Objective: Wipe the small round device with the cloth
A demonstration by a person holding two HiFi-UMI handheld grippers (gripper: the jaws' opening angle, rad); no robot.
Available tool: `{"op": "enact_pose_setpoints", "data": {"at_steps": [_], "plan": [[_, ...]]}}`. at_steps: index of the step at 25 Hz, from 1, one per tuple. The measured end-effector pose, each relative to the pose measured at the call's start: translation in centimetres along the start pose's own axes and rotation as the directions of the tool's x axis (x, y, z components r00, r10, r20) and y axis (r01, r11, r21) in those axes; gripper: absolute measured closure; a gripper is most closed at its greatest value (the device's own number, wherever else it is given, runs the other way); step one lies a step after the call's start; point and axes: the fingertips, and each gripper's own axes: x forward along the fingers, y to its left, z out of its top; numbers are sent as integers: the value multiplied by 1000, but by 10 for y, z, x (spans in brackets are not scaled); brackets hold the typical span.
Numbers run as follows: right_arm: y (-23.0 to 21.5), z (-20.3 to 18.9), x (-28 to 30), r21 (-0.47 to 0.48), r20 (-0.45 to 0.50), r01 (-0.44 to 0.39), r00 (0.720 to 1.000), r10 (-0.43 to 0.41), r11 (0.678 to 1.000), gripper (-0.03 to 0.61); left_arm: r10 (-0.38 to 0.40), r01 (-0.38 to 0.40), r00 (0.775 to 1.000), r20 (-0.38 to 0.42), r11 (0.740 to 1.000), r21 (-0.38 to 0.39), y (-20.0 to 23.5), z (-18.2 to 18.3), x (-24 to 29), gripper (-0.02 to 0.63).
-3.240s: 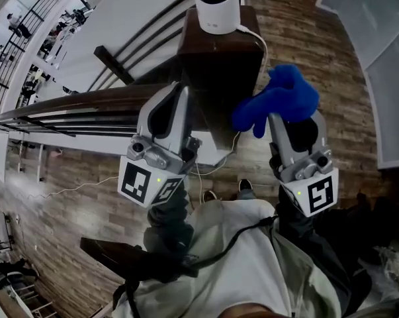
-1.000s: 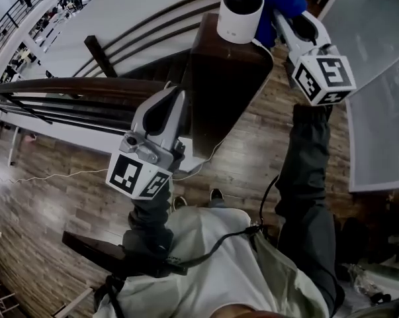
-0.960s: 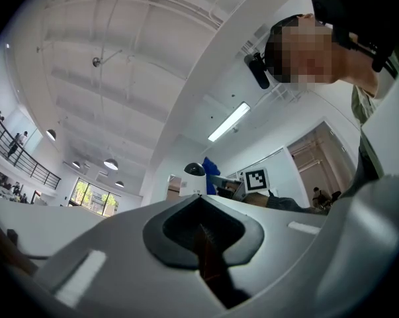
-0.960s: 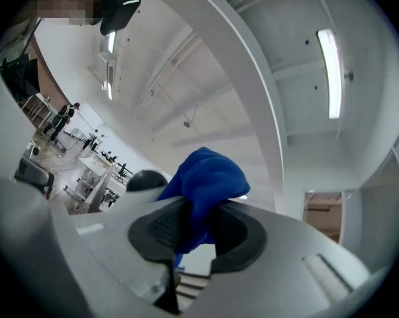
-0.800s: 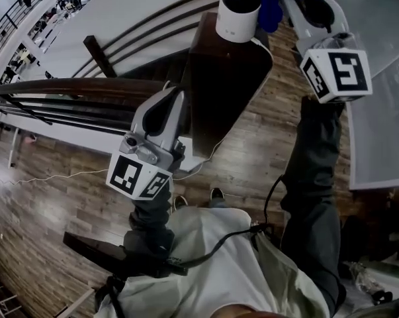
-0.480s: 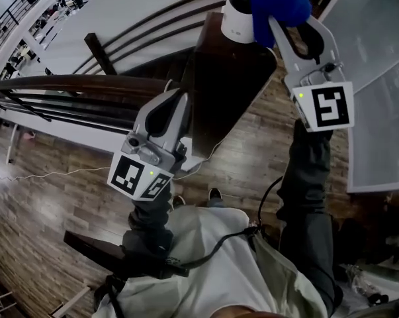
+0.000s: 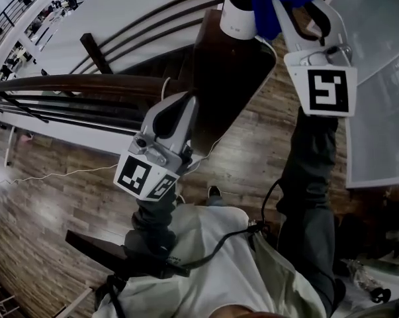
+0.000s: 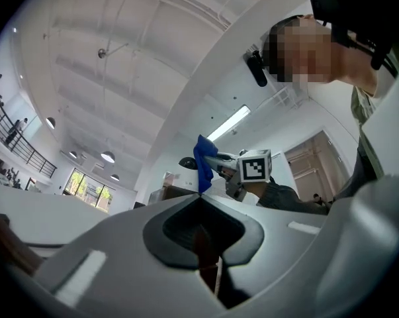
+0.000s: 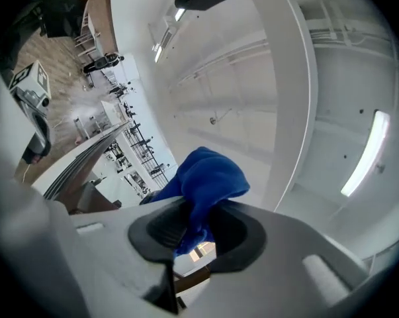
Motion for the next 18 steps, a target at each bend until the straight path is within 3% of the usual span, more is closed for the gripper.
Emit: {"op": "enact_pose_setpoints", "data": {"at_steps": [4, 9, 15, 18], "plan": [[-2, 19, 21, -47, 52, 12, 999, -9, 999, 491, -4, 4, 1000, -6, 1000, -4, -2, 0, -4, 609], [11, 15, 11, -11, 89, 29, 996, -28, 1000, 491, 2, -2, 1000, -3, 1000, 19, 8, 3, -4, 609], [44, 5, -9, -63, 10, -18, 1000, 19, 998, 491, -24, 23, 999, 23, 997, 72, 15, 27, 8, 609], [70, -5, -17, -118, -33, -85, 996, 82, 989, 491, -42, 38, 998, 38, 993, 116, 19, 41, 20, 609]]}}
